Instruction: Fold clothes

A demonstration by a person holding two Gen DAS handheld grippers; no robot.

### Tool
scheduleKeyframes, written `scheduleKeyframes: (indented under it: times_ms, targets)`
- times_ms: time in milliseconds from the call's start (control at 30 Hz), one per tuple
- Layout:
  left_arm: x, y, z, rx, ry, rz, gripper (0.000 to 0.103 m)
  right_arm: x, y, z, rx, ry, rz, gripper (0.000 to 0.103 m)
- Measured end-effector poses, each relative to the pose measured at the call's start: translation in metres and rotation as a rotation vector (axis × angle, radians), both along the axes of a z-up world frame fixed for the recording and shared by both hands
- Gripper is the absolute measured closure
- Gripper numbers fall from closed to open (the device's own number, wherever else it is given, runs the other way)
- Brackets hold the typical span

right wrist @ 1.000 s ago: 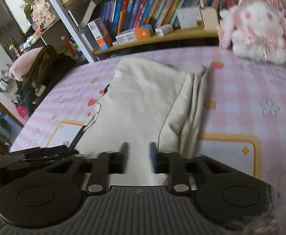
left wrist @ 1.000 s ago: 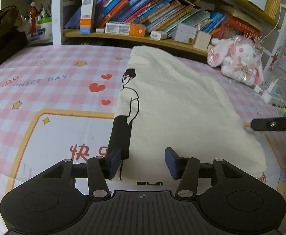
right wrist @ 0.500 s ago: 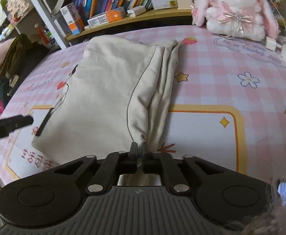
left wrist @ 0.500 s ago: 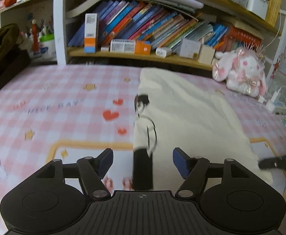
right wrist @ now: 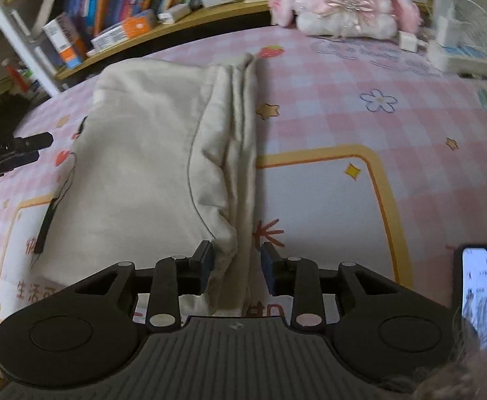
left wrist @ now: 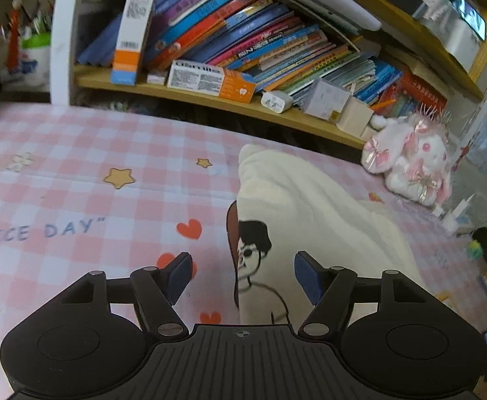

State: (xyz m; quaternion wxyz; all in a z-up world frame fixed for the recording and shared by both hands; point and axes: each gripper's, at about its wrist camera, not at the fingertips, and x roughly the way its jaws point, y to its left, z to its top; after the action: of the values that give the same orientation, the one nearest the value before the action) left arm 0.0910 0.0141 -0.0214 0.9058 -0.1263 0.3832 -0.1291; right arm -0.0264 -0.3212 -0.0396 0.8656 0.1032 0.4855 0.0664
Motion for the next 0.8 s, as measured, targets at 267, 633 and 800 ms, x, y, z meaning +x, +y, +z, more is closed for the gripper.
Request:
scheduleKeyframes:
  times_ms: [267,633,800]
  targets:
    - [0.04,0.016,-0.021,-0.12,0.066,-0.04,0.028,-0.009,0.01,0.004,-0.059,-0.018,-0.126,0.061]
    - [0.087,0.03,-0.053,-0.408,0.139,-0.057,0.03,-0.012,0.018,-0.007,-0.098,0.043,-0.179,0.057]
    - [0.105,0.034,-0.058,-0.476,0.156,-0.038,0.033,-0.013,0.02,-0.007,-0.107,0.048,-0.195,0.056]
